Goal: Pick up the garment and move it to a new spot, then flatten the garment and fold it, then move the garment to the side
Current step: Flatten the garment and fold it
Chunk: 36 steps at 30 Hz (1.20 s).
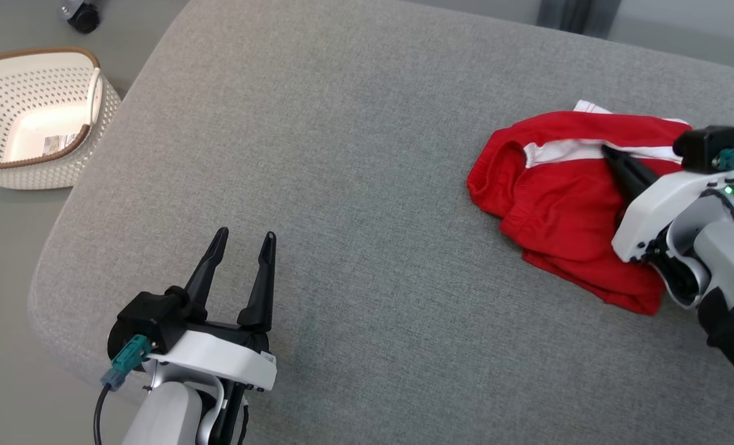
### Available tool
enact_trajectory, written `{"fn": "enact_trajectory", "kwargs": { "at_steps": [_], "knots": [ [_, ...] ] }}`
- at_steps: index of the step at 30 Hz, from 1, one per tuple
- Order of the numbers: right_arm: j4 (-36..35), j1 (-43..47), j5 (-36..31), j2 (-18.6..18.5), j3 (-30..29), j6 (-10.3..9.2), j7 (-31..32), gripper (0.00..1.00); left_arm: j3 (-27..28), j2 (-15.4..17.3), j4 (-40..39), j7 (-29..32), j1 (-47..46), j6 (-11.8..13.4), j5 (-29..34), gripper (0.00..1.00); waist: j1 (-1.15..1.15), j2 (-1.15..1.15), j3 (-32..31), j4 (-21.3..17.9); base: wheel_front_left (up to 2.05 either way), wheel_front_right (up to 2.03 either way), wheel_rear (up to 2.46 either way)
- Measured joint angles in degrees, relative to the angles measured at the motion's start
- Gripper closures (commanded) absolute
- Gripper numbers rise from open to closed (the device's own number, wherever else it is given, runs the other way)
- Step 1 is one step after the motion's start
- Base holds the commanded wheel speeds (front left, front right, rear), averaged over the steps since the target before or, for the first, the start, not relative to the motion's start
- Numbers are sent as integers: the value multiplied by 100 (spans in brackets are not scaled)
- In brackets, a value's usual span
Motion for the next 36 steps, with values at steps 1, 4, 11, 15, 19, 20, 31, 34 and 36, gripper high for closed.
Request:
{"fn": "enact_trajectory", "kwargs": {
  "at_steps": [1, 4, 11, 15, 19, 20, 31, 34, 36],
  "knots": [
    [26, -73, 32, -19, 38, 0, 7, 100, -2, -1, 0, 0, -9, 0, 0, 0, 0, 0, 37, 17, 0, 0, 0],
    [103, -236, 129, -69, 151, 0, 21, 100, -12, -1, 0, -1, -59, 0, -9, 0, 0, 0, 142, 64, 0, 0, 0],
    [338, -556, 338, -151, 354, 0, 79, 100, -48, -1, -23, 0, -118, 0, -73, 0, 0, 0, 350, 147, 0, 0, 0],
    [472, -723, 425, -202, 457, 0, 87, 100, -71, -1, -38, 0, -172, 0, -98, 0, 0, 0, 477, 188, 0, 0, 0],
    [630, -889, 458, -266, 500, 1, 12, 100, -100, -1, -43, 0, -209, 0, -114, 0, 0, 0, 584, 227, 0, 0, 0],
    [659, -916, 474, -281, 505, 1, -14, 100, -105, -1, -43, 0, -210, 0, -124, 0, 0, 0, 601, 235, 0, 0, 0],
    [884, -990, 581, -254, 689, 1, -134, 100, -148, -1, -44, 0, -314, 10, -155, 0, 0, 0, 671, 233, 0, 0, 0],
    [895, -981, 605, -200, 720, 1, -148, 100, -122, -1, -45, 0, -320, 20, -149, 0, 0, 0, 641, 190, 0, 0, 0],
    [878, -942, 625, -152, 722, 1, -156, 100, -89, -2, -40, 0, -319, 20, -127, 0, 0, 0, 578, 148, 0, 0, 0]
  ]
}}
